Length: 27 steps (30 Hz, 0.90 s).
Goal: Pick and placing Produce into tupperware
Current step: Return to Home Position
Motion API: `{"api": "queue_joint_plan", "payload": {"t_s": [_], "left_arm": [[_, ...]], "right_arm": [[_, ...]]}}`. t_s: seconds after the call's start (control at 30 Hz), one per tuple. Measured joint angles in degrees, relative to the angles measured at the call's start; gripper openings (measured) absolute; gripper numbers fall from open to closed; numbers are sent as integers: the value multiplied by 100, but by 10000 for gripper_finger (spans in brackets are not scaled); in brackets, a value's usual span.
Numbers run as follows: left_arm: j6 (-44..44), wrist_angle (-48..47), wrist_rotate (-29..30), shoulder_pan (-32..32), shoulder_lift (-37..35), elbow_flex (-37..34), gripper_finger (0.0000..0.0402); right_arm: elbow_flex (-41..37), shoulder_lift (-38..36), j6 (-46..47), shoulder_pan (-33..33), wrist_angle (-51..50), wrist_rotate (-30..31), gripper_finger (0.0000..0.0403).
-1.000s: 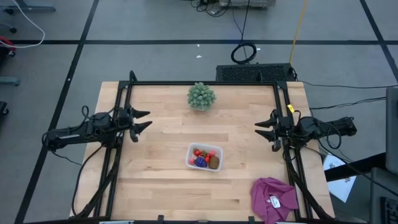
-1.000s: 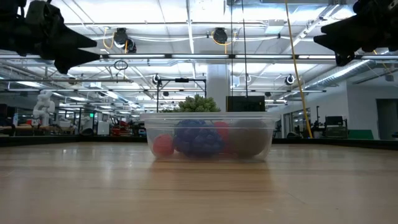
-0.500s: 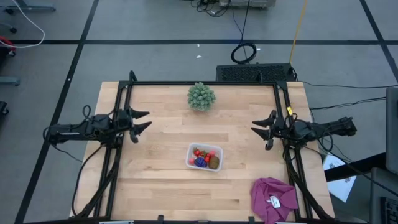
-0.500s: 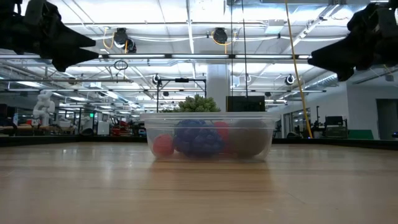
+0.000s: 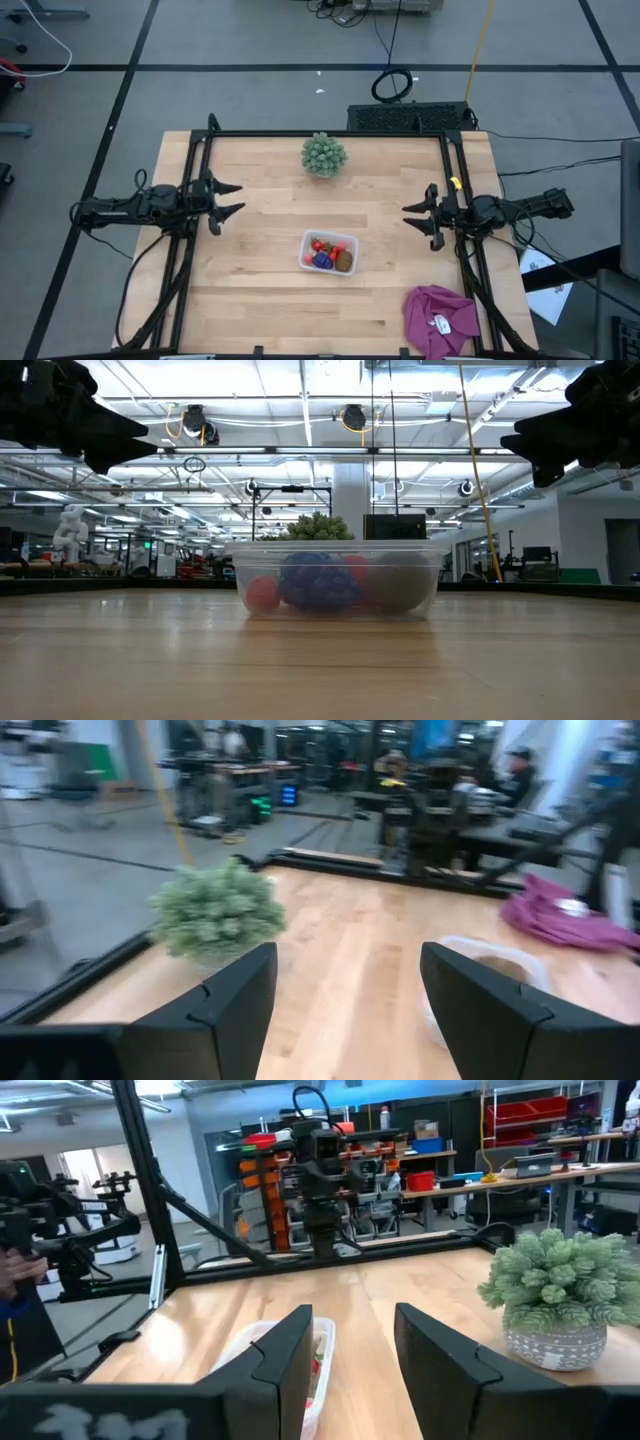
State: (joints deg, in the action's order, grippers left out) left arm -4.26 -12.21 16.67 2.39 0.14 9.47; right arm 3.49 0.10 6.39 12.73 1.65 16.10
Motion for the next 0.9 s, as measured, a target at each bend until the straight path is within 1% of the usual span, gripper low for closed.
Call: {"api": "queue_joint_plan", "payload": {"t_s": [0.1,0.27,0.37,0.53,0.6,0.77,0.9], "left_arm": [[47,-20,-369,1,0,0,253],[63,-94,-198,0,0,0,253],[65,-95,-235,0,0,0,253],[54,-85,-725,0,0,0,253],[32,-104,-770,0,0,0,253],[-321,-125,-741,0,0,0,253],[-664,-118,-770,0,0,0,253]], "right_arm": [[0,1,-22,0,-46,11,132],[0,1,-107,0,-72,6,132],[0,2,-114,3,-81,-3,132],[-5,2,-216,11,-112,-414,132],[-7,2,-234,11,-135,-466,132],[-7,4,-278,11,-200,-490,132],[-7,7,-345,11,-273,-746,132]]}}
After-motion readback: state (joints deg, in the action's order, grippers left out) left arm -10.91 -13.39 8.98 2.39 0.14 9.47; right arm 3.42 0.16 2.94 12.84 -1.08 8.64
